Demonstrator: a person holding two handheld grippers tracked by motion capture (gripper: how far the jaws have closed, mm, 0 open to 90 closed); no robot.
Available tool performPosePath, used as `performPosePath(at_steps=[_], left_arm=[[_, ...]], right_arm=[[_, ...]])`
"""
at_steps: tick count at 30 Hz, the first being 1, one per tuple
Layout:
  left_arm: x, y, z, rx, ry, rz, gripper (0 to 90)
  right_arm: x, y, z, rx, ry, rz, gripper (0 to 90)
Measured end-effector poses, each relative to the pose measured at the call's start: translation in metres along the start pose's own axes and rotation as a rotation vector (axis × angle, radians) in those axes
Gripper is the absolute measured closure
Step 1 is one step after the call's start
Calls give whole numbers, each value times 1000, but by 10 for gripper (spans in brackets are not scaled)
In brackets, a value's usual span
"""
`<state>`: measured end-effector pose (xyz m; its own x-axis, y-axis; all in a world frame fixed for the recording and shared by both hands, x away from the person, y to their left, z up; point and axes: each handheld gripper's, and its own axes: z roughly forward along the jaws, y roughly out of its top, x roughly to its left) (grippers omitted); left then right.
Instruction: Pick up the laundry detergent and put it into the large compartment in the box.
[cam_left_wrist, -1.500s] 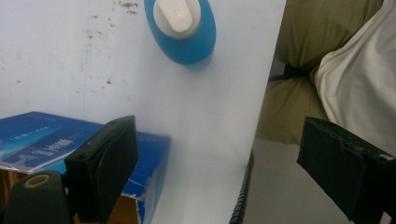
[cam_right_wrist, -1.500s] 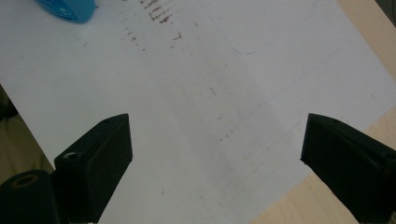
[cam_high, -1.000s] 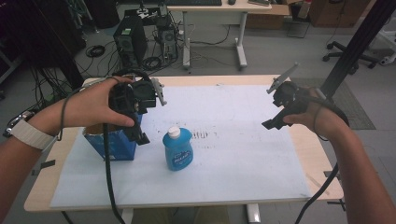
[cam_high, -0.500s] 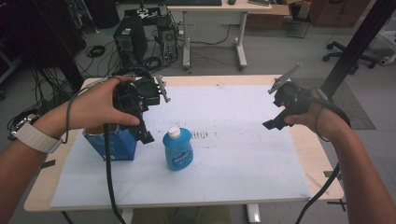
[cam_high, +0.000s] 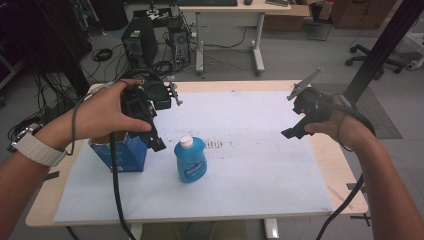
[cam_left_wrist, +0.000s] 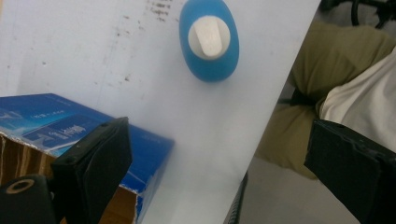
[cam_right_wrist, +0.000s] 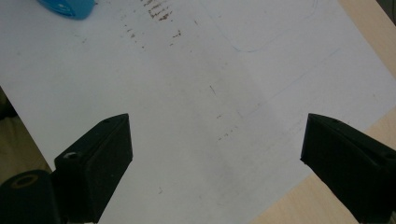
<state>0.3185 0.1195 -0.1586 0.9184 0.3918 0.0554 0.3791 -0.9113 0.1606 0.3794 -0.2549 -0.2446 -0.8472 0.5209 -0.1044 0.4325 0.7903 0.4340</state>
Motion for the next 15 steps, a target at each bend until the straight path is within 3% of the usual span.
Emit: performPosePath(at_steps=[9, 15], left_arm=[[1, 5, -2, -2, 15, -59, 81], [-2, 10, -3, -13, -5, -79, 84]], right_arm=[[-1, 0, 1, 0, 1, -1, 91], [-1, 0, 2, 1, 3, -2, 91]])
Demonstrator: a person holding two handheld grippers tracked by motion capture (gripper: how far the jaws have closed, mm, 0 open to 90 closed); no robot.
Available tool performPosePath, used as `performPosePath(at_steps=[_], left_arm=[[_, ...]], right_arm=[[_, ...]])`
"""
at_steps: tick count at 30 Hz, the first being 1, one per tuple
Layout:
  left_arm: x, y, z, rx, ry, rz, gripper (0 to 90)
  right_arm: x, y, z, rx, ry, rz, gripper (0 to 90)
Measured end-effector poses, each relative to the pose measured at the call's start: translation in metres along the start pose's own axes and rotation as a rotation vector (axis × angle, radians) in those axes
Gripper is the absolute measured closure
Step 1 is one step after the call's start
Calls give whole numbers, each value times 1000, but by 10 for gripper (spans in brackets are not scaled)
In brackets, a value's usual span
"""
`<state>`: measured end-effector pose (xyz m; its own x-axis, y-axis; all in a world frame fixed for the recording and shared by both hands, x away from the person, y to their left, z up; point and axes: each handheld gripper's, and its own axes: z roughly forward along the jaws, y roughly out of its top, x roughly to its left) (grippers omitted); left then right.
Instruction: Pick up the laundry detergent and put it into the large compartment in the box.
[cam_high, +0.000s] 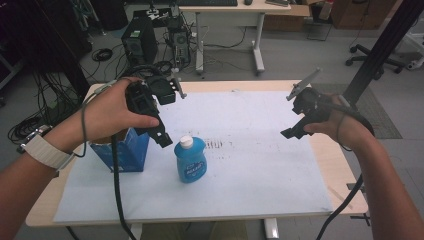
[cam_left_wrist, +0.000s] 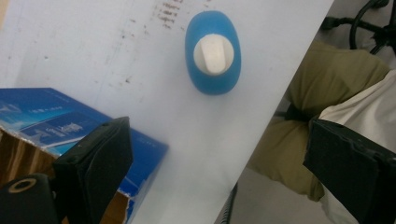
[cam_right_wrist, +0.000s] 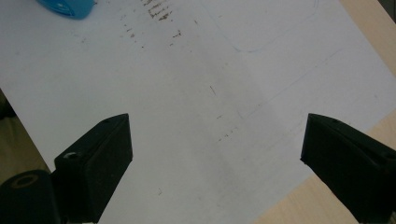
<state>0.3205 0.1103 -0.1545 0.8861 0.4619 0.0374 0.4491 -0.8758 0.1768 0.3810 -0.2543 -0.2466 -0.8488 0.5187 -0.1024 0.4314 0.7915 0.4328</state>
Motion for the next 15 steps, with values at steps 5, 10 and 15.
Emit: performPosePath(at_steps=[5, 10, 15], left_arm=[[-3, 3, 0, 1, 5, -3, 83], [-5, 5, 1, 1, 13, -17, 81], [-6, 8, 2, 8, 12, -30, 82]], right_arm=[[0, 0, 1, 2, 0, 1, 91], [-1, -1, 1, 3, 0, -1, 91], [-1, -1, 1, 0, 2, 1, 91]])
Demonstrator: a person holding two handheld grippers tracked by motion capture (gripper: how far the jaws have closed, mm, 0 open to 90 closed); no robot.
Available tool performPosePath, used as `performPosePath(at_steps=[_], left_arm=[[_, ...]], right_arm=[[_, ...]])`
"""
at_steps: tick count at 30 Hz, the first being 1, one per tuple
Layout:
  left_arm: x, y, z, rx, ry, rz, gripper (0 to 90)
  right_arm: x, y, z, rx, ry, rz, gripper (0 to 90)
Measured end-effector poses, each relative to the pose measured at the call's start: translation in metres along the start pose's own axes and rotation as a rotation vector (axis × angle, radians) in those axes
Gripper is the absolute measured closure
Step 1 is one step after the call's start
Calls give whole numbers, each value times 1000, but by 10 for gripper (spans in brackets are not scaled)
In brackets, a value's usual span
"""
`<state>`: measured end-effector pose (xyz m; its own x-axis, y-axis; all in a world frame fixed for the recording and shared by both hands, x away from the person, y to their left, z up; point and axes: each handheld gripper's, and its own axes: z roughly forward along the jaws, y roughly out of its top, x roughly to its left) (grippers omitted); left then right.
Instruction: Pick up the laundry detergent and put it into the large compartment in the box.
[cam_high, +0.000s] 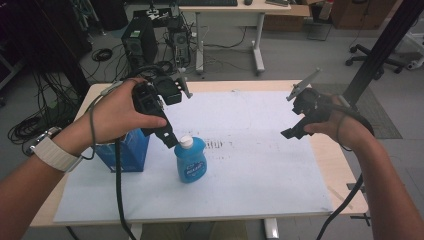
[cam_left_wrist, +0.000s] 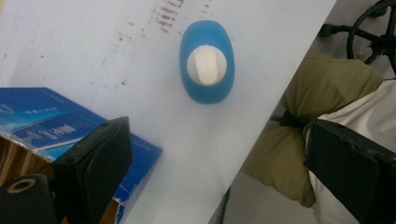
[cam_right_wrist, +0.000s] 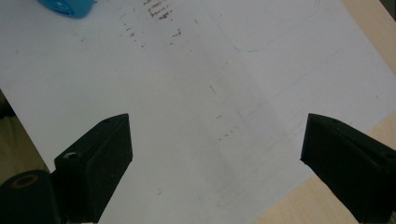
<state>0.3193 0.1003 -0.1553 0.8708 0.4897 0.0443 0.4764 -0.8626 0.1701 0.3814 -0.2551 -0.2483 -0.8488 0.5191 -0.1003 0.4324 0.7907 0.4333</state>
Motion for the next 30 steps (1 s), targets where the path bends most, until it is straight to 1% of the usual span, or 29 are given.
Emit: performPosePath(at_steps=[5, 8, 9, 12, 13, 14, 15, 16, 17, 18, 22, 23, 24, 25, 30], left_arm=[[-3, 7, 5, 17, 9, -4, 82], [-3, 9, 7, 17, 8, -9, 83], [-3, 11, 8, 15, 8, -22, 83], [-2, 13, 11, 21, 13, -33, 83], [-2, 14, 12, 23, 12, -45, 83], [0, 15, 15, 31, 7, -58, 83], [0, 15, 15, 31, 7, -58, 83], [1, 16, 17, 36, -1, -78, 83], [1, 16, 17, 36, -1, -78, 83], [2, 17, 19, 34, -8, -92, 83], [2, 18, 23, 39, -10, -104, 83], [3, 18, 23, 42, -8, -103, 83], [3, 19, 25, 46, 2, -110, 83], [3, 19, 25, 46, 2, -110, 83], [4, 21, 26, 32, 4, -123, 87]], right_arm=[[0, 0, 2, 1, 5, -2, 91], [0, 0, 2, 0, 5, -3, 91], [0, -1, 2, -4, 7, -2, 91], [-1, -1, 3, -2, 6, 0, 91], [-1, -1, 3, -3, 7, -1, 91], [-1, -1, 3, -3, 7, -2, 91], [-1, -1, 3, -3, 7, -2, 91], [-1, -2, 4, -3, 8, 0, 91], [-1, -2, 4, -3, 8, 0, 91], [-2, -3, 4, -4, 9, 3, 91], [-2, -3, 4, -3, 8, 1, 91], [-2, -3, 4, -4, 9, 2, 91], [-2, -3, 4, -5, 9, 1, 91], [-2, -3, 4, -5, 9, 1, 91], [-3, -3, 6, -2, 11, 0, 91]])
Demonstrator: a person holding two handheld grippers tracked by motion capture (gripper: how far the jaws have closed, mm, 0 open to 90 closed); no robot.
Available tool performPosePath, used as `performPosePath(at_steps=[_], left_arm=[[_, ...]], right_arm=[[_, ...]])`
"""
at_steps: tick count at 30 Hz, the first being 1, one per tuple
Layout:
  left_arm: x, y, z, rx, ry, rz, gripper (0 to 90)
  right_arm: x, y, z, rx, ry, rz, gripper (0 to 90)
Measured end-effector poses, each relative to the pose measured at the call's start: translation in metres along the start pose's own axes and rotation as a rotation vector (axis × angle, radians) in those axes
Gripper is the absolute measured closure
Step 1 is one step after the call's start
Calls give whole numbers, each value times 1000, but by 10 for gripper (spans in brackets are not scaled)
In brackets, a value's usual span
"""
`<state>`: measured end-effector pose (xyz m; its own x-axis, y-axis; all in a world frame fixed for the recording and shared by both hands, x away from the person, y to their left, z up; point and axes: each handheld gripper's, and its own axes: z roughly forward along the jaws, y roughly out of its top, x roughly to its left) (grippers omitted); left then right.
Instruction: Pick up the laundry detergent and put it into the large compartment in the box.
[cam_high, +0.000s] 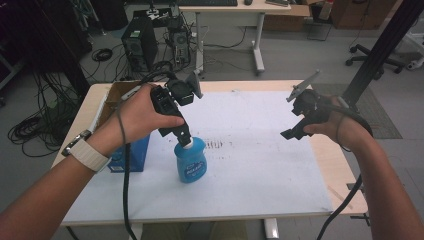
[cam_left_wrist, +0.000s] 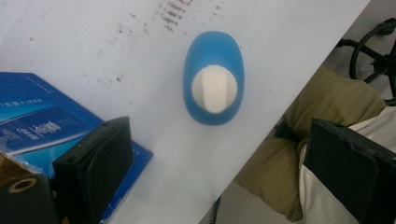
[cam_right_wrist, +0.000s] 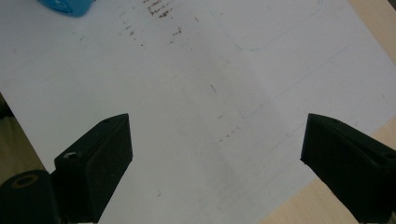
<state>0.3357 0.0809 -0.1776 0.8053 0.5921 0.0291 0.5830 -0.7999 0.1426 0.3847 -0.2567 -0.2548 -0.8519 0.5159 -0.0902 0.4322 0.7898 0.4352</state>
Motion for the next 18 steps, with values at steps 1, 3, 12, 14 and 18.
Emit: performPosePath(at_steps=[1, 3, 12, 14, 18], left_arm=[[0, 1, 2, -2, 3, -5, 88], [1, 2, 4, -3, -3, -5, 88], [1, 5, 15, 2, -24, 36, 88], [1, 6, 18, 6, -26, 48, 88], [1, 8, 20, 2, -27, 55, 88]], right_arm=[[0, 0, 0, -2, 1, 1, 91], [0, 1, 1, -1, 3, 1, 91], [-1, 3, 3, 0, 6, -3, 91], [-1, 3, 3, 2, 7, -2, 91], [0, 3, 3, 2, 6, -3, 91]])
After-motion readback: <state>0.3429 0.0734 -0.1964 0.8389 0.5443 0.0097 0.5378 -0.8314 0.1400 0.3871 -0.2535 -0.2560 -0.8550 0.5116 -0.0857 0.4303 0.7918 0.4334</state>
